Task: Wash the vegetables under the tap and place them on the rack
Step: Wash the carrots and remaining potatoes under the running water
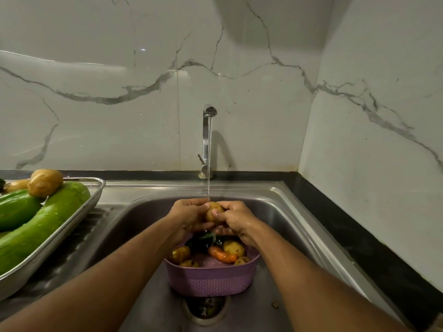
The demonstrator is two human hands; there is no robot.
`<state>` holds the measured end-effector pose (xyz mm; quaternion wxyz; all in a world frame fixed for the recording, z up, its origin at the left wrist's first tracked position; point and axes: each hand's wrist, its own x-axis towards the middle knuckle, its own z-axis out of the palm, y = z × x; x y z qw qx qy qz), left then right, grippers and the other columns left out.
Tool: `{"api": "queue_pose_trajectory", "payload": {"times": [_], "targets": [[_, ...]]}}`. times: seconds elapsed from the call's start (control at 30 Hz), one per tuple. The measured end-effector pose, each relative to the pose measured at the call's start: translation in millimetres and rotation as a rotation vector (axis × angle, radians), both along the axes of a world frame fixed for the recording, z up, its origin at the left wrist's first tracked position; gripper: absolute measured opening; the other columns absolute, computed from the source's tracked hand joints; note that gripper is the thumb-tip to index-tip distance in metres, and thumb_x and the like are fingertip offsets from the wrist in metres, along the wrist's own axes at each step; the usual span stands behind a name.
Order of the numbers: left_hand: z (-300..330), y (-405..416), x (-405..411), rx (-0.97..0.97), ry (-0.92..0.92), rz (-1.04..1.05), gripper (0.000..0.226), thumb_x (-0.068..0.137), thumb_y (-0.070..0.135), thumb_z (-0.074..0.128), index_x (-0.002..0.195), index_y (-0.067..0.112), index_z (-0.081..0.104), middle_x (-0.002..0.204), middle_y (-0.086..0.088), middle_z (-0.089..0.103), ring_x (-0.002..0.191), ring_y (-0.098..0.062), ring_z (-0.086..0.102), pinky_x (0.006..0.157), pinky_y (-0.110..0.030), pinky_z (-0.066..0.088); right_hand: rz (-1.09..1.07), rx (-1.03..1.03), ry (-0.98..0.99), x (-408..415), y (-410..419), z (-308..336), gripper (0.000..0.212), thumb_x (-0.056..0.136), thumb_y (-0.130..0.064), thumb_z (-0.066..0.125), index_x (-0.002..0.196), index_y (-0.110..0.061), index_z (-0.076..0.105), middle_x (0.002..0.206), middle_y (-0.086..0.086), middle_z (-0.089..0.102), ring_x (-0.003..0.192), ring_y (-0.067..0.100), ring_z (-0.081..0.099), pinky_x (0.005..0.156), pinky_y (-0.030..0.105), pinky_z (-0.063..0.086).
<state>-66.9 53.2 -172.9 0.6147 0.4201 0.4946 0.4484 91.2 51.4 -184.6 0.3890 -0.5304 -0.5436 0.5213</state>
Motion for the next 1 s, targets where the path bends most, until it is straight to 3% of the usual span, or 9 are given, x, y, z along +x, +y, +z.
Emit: {"api": "queue_pose_trajectory", "payload": {"times": [0.2, 0.4, 0.57, 0.63, 0.73, 0.8, 0.87, 0.93, 1.0], "targets": [[0.3, -4.4, 0.1, 0.027, 0.021, -0.016, 0.021, 0.100, 0.000, 0.059, 0.116, 0.004, 0.071, 0.109, -0.022, 0.073, 0.087, -0.030, 0.077, 0.061, -0.033, 0.064, 0.021, 0.039, -0.137, -0.4, -0.9, 2.3, 0.034, 0.102, -0.014, 0.062, 0.136, -0.021, 0.063, 0.112, 0.010, 0.074, 0.085, 0.022, 0.076, 0.082, 0.039, 0.065], [-3.4, -6.4, 6.0, 0.115, 0.056, 0.144, 0.014, 0.095, 0.012, 0.071, 0.107, 0.007, 0.075, 0.100, -0.020, 0.074, 0.068, -0.026, 0.074, 0.053, -0.027, 0.061, 0.043, 0.045, -0.086, -2.5, -4.0, 11.1, 0.035, 0.106, -0.015, 0.056, 0.141, -0.015, 0.058, 0.111, 0.019, 0.073, 0.081, 0.023, 0.076, 0.073, 0.031, 0.064], [-17.0, 2.6, 2.0, 0.230, 0.203, 0.246, 0.023, 0.088, 0.036, 0.077, 0.099, 0.016, 0.079, 0.091, -0.010, 0.078, 0.080, -0.026, 0.077, 0.071, -0.040, 0.065, 0.037, 0.095, -0.174, -11.1, -2.8, 11.3, 0.034, 0.108, -0.024, 0.052, 0.142, -0.019, 0.055, 0.106, 0.015, 0.073, 0.075, 0.018, 0.073, 0.074, 0.033, 0.064], [-19.4, 6.8, 1.2, 0.351, 0.352, 0.267, 0.026, 0.095, 0.044, 0.069, 0.094, 0.021, 0.078, 0.084, -0.003, 0.077, 0.080, -0.021, 0.076, 0.078, -0.042, 0.064, -0.007, 0.157, -0.261, -20.7, -4.8, 12.4, 0.032, 0.110, -0.036, 0.044, 0.134, -0.018, 0.057, 0.105, 0.009, 0.069, 0.079, 0.015, 0.069, 0.071, 0.030, 0.060], [-17.3, 2.8, 8.0, 0.601, 0.586, 0.200, 0.034, 0.108, 0.043, 0.046, 0.104, 0.021, 0.071, 0.085, 0.005, 0.072, 0.080, -0.007, 0.070, 0.075, -0.025, 0.056, -0.174, 0.249, -0.301, -37.7, -2.0, 8.6, 0.045, 0.110, -0.047, 0.034, 0.131, -0.015, 0.057, 0.119, 0.008, 0.066, 0.105, 0.022, 0.064, 0.092, 0.040, 0.056], [-16.7, 0.1, 10.3, 0.689, 0.699, 0.106, 0.033, 0.110, 0.046, 0.035, 0.109, 0.023, 0.060, 0.091, 0.007, 0.066, 0.082, -0.007, 0.064, 0.075, -0.026, 0.051, -0.287, 0.276, -0.279, -43.2, -1.3, 7.9, 0.047, 0.111, -0.043, 0.032, 0.125, -0.011, 0.063, 0.118, 0.010, 0.068, 0.108, 0.024, 0.064, 0.098, 0.044, 0.054], [-19.0, -0.9, 4.0, 0.761, 0.810, 0.027, 0.033, 0.109, 0.050, 0.031, 0.106, 0.024, 0.051, 0.089, 0.005, 0.063, 0.078, -0.012, 0.060, 0.075, -0.033, 0.051, -0.342, 0.278, -0.282, -42.4, 1.8, 6.4, 0.046, 0.111, -0.039, 0.033, 0.111, -0.010, 0.068, 0.107, 0.011, 0.070, 0.100, 0.024, 0.066, 0.093, 0.044, 0.056], [-22.9, -0.1, -6.0, 0.868, 0.911, -0.036, 0.030, 0.108, 0.052, 0.032, 0.114, 0.027, 0.048, 0.098, 0.007, 0.064, 0.083, -0.013, 0.061, 0.077, -0.034, 0.052, -0.363, 0.188, -0.203, -39.4, 4.6, 5.3, 0.043, 0.110, -0.038, 0.032, 0.096, -0.014, 0.065, 0.095, 0.010, 0.069, 0.090, 0.024, 0.067, 0.086, 0.045, 0.059], [-22.8, -0.9, -9.3, 0.940, 0.968, -0.071, 0.029, 0.108, 0.052, 0.033, 0.125, 0.032, 0.045, 0.110, 0.008, 0.064, 0.091, -0.013, 0.062, 0.082, -0.033, 0.051, -0.367, -0.021, -0.045, -38.3, 2.7, 8.3, 0.047, 0.111, -0.041, 0.028, 0.089, -0.015, 0.060, 0.078, 0.007, 0.064, 0.069, 0.019, 0.062, 0.060, 0.032, 0.056]]}}
